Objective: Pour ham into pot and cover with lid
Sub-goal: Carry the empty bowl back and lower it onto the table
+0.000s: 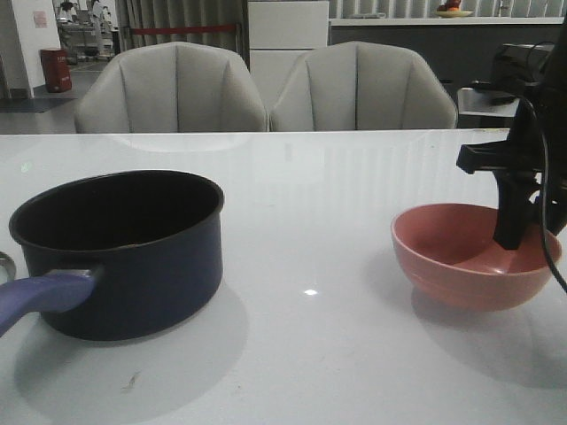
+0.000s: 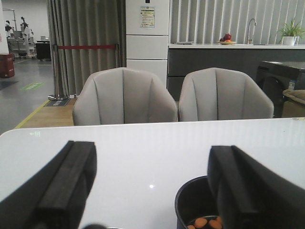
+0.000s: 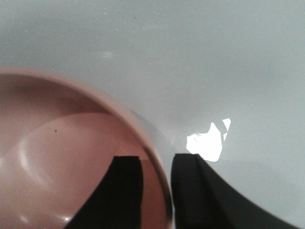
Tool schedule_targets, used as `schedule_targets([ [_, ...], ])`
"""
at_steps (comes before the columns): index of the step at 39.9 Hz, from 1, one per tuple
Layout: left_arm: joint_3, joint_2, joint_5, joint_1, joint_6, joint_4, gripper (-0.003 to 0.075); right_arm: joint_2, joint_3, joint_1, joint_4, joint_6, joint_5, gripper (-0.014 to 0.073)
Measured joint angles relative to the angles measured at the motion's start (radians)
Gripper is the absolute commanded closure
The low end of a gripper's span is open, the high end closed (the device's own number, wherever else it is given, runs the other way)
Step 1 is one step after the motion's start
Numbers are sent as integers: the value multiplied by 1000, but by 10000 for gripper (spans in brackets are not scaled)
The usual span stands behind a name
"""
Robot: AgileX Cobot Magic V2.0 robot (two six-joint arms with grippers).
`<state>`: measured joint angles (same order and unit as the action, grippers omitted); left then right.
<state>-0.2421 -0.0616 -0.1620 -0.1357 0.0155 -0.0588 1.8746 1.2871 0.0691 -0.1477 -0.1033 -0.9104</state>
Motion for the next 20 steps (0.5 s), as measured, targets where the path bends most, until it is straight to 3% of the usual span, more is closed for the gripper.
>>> schedule_targets([
  [6,0,0,-2,0,0,0,199,0,0,2,20,0,-6,146],
  [20,0,0,-2,0,0,0,199,-99,-16,2,24,-24,16,148],
])
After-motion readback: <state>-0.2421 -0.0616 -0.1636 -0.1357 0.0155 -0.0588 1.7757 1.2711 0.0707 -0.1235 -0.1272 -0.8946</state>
